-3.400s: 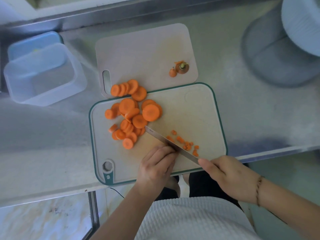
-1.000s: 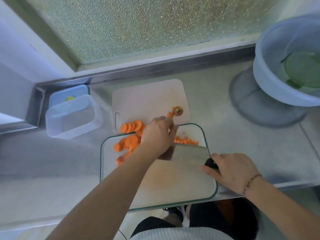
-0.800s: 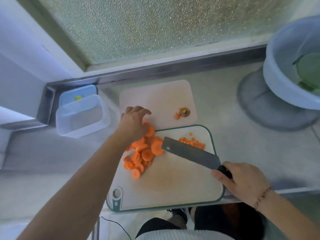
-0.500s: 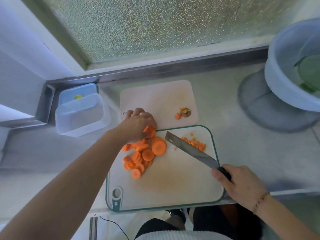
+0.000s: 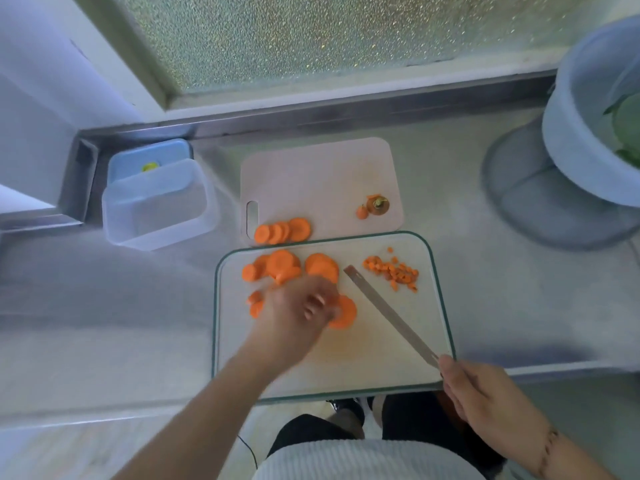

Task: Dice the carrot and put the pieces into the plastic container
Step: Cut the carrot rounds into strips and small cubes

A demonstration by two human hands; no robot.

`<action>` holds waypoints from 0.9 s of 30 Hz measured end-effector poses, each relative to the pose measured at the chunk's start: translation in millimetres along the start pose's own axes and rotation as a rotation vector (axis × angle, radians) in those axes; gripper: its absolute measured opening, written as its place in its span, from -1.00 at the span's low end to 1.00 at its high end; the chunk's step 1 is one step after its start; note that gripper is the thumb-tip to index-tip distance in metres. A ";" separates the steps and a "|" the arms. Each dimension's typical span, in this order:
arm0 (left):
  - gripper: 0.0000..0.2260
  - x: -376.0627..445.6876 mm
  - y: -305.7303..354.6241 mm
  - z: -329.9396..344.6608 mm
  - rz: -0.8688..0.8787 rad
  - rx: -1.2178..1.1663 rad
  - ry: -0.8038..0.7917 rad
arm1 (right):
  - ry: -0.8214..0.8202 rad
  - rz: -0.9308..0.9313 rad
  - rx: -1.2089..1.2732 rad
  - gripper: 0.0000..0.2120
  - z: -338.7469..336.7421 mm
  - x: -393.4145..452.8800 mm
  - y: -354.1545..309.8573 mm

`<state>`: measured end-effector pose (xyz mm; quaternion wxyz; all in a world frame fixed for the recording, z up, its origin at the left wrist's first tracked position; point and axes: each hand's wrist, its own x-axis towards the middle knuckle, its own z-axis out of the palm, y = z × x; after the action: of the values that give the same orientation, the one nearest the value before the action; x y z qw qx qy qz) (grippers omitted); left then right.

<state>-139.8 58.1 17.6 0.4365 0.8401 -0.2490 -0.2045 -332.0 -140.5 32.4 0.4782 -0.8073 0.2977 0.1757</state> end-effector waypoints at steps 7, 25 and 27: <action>-0.94 -46.1 -35.4 69.4 0.333 0.272 0.200 | -0.028 -0.036 -0.199 -0.32 0.5 -1.2 9.3; -0.89 -65.4 -56.3 88.3 0.557 0.357 0.221 | -0.122 -0.061 -0.340 -0.23 5.8 -17.5 14.8; -0.89 -64.8 -55.3 88.1 0.556 0.354 0.212 | -0.129 -0.033 -0.344 -0.22 6.7 -18.7 16.8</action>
<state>-227.2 68.6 -67.5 0.3466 0.8193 -0.4531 0.0572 -357.1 -134.9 28.6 0.3543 -0.8689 0.2186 0.2677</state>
